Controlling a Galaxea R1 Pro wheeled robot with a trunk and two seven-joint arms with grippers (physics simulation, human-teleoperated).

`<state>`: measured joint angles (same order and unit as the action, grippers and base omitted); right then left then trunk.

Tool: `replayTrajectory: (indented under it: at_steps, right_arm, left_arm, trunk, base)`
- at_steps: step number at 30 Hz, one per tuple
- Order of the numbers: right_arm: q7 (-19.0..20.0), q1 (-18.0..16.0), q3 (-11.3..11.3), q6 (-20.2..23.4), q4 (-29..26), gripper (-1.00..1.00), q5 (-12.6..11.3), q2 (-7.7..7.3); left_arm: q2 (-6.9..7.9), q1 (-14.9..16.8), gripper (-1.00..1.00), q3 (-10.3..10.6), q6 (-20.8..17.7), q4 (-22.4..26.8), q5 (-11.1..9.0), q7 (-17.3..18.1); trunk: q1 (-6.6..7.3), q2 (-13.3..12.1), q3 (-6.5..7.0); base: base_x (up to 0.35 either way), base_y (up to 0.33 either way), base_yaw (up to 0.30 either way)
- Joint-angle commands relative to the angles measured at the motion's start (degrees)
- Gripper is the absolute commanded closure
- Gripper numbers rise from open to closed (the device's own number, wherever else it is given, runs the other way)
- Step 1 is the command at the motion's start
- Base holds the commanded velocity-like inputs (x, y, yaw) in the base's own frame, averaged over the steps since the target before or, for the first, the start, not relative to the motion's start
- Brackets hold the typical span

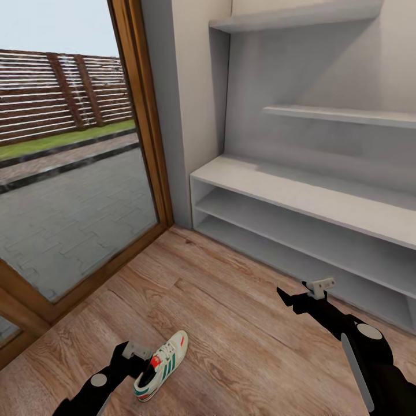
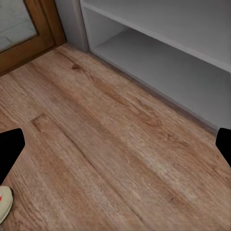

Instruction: Pick up the two gym shoes and the two sandals from the corridor floor and place them onto the hallstand (shoe rack) in the corridor, making sure they are on the rack and not on the floor. Arrange them so the two gym shoes are next to each other and the two sandals are next to each other.

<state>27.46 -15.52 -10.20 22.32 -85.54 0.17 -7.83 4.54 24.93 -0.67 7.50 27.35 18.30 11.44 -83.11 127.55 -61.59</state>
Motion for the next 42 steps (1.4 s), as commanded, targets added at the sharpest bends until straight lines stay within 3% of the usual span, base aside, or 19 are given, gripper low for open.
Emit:
replayTrajectory:
  at_steps: [1,39,42]
  right_arm:
    - [0.3,0.0,-0.1,0.4,-0.1,-1.00,0.0,0.01]
    - [0.3,0.0,-0.1,0.4,0.0,-1.00,0.0,0.01]
    - [0.3,0.0,-0.1,0.4,0.0,-1.00,0.0,0.01]
  left_arm:
    - [0.01,0.0,-1.00,-0.1,0.2,0.0,0.4,0.2]
    - [0.28,0.0,-1.00,0.0,0.2,-0.3,0.4,0.6]
    - [0.28,0.0,-1.00,0.0,0.2,-0.3,0.4,0.6]
  trunk:
    - [-0.21,0.4,-0.32]
    - [-8.56,15.7,-10.55]
    - [-8.64,15.7,-11.48]
  base:
    - [0.000,0.000,0.000]
    - [0.000,0.000,0.000]
    - [0.000,0.000,0.000]
